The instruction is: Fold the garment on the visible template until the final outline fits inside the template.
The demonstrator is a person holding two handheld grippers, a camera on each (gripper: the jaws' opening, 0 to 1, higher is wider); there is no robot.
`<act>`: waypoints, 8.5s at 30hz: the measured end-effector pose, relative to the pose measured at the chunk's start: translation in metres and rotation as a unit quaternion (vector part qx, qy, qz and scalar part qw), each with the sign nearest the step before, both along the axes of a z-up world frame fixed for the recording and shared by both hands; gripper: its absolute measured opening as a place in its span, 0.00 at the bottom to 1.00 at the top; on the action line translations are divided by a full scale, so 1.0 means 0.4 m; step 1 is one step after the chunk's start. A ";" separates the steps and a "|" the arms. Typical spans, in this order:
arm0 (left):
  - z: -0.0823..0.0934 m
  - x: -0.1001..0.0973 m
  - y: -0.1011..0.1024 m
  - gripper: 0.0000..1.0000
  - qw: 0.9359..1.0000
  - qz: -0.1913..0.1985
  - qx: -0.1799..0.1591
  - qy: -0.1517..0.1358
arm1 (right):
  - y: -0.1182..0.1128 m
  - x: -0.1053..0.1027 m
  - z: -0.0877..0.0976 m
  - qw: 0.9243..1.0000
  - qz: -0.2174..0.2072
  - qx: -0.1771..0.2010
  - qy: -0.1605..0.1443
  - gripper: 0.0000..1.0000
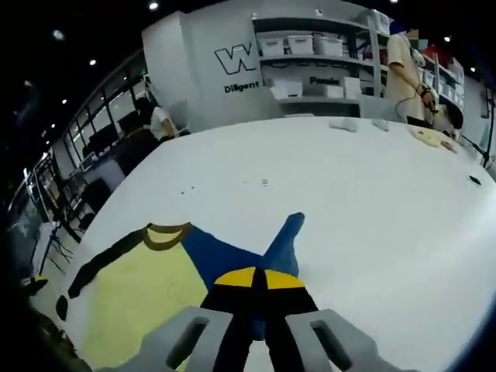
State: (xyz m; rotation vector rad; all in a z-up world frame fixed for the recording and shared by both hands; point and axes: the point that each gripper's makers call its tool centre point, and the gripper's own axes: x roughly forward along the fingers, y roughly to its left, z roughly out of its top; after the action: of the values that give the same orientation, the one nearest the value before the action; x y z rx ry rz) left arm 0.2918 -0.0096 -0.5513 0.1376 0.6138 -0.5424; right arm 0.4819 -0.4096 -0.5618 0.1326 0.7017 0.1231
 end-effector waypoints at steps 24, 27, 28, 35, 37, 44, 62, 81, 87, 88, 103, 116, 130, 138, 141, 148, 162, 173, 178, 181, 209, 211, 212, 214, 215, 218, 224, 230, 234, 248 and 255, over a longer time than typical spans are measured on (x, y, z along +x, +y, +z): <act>0.002 -0.002 0.011 0.99 1.000 -0.001 -0.010 0.000 | 0.355 0.023 0.008 0.991 0.133 0.018 0.003 0.00; 0.000 -0.004 0.012 0.99 1.000 0.000 -0.011 0.001 | 0.385 0.018 -0.002 0.989 0.148 0.008 0.005 0.00; 0.001 -0.005 0.011 0.99 1.000 0.000 -0.011 0.001 | 0.392 0.016 -0.005 0.989 0.150 0.006 0.005 0.00; -0.005 -0.010 0.012 0.99 1.000 0.003 -0.014 0.005 | 0.457 -0.011 -0.027 0.983 0.184 -0.014 0.009 0.00; -0.006 -0.010 0.011 0.99 1.000 0.003 -0.014 0.005 | 0.467 -0.013 -0.035 0.982 0.188 -0.025 0.009 0.00; 0.009 -0.005 0.010 0.99 1.000 0.005 -0.019 -0.009 | 0.502 -0.012 -0.104 0.971 0.222 -0.087 0.018 0.00; 0.011 -0.004 0.047 0.98 0.999 0.028 -0.018 -0.012 | 0.560 -0.062 -0.200 0.934 0.300 -0.192 0.022 0.00; -0.002 -0.008 0.047 0.97 0.999 0.026 -0.021 -0.008 | 0.595 -0.115 -0.275 0.916 0.347 -0.201 0.024 0.00; -0.005 -0.007 0.056 0.98 0.999 0.033 -0.018 -0.009 | 0.604 -0.120 -0.286 0.926 0.341 -0.158 0.027 0.00; -0.005 -0.007 0.055 0.98 0.999 0.034 -0.018 -0.008 | 0.603 -0.120 -0.286 0.927 0.339 -0.155 0.027 0.00; -0.004 -0.012 0.047 0.99 1.000 0.028 -0.010 -0.006 | 0.565 -0.127 -0.261 0.959 0.280 -0.041 0.028 0.27; -0.005 -0.011 0.042 0.99 1.000 0.022 -0.004 -0.005 | 0.423 -0.081 -0.258 0.975 0.212 -0.061 0.015 0.38; -0.008 -0.016 0.051 0.99 1.000 0.022 0.002 -0.001 | 0.397 -0.076 -0.285 0.983 0.173 -0.046 0.044 0.17; -0.010 -0.019 0.054 0.99 1.000 0.020 0.005 -0.001 | 0.393 -0.073 -0.288 0.984 0.164 -0.057 0.047 0.06; -0.011 -0.021 0.058 0.99 1.000 0.021 0.007 -0.002 | 0.392 -0.066 -0.275 0.985 0.157 -0.050 0.045 0.00; -0.017 -0.025 0.065 0.98 1.000 0.022 0.007 0.001 | 0.443 -0.064 -0.232 0.983 0.179 -0.034 0.024 0.00; -0.014 -0.030 0.065 0.99 1.000 0.023 0.004 -0.003 | 0.602 -0.068 -0.174 0.972 0.235 -0.014 0.005 0.00; -0.010 -0.040 0.085 0.98 0.999 0.033 0.003 -0.001 | 0.741 -0.086 -0.179 0.962 0.273 0.005 0.006 0.00; -0.008 -0.040 0.088 0.98 0.999 0.036 -0.001 -0.002 | 0.784 -0.100 -0.191 0.957 0.289 0.006 0.013 0.00; -0.008 -0.041 0.088 0.98 0.999 0.035 -0.002 -0.002 | 0.807 -0.112 -0.203 0.954 0.298 0.004 0.018 0.00; -0.030 -0.052 0.087 0.97 0.999 0.032 -0.004 0.013 | 0.876 -0.194 -0.268 0.888 0.441 -0.119 -0.046 0.00; -0.030 -0.051 0.088 0.97 0.999 0.034 -0.003 0.012 | 0.874 -0.195 -0.274 0.891 0.439 -0.113 -0.039 0.00; -0.029 -0.051 0.088 0.97 0.999 0.034 -0.004 0.012 | 0.873 -0.196 -0.277 0.891 0.438 -0.111 -0.036 0.00; -0.028 -0.053 0.087 0.97 0.999 0.033 -0.005 0.012 | 0.873 -0.195 -0.278 0.894 0.434 -0.106 -0.035 0.00; -0.028 -0.054 0.087 0.97 0.999 0.033 -0.005 0.012 | 0.873 -0.195 -0.279 0.896 0.432 -0.102 -0.032 0.00; -0.029 -0.057 0.089 0.97 0.999 0.033 -0.002 0.013 | 0.874 -0.196 -0.279 0.905 0.418 -0.076 -0.014 0.00; -0.025 -0.059 0.090 0.98 0.999 0.032 0.003 0.012 | 0.861 -0.174 -0.254 0.915 0.399 -0.060 -0.014 0.11; -0.026 -0.059 0.087 0.98 0.999 0.030 0.003 0.012 | 0.867 -0.141 -0.238 0.924 0.381 -0.041 -0.002 0.14; -0.030 -0.061 0.087 0.98 0.999 0.029 0.005 0.015 | 0.868 -0.110 -0.236 0.928 0.371 -0.041 0.008 0.15; -0.040 -0.057 0.094 0.98 0.999 0.032 0.005 0.021 | 0.863 -0.049 -0.289 0.938 0.340 -0.056 0.045 0.11; -0.048 -0.056 0.095 0.97 0.999 0.033 0.005 0.025 | 0.864 -0.047 -0.291 0.939 0.337 -0.060 0.035 0.09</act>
State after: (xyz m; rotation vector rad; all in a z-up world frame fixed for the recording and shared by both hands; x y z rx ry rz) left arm 0.2693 0.0283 -0.5704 0.1121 0.6679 -0.4802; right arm 0.4632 -0.0641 -0.6781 -0.2283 0.8020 0.7344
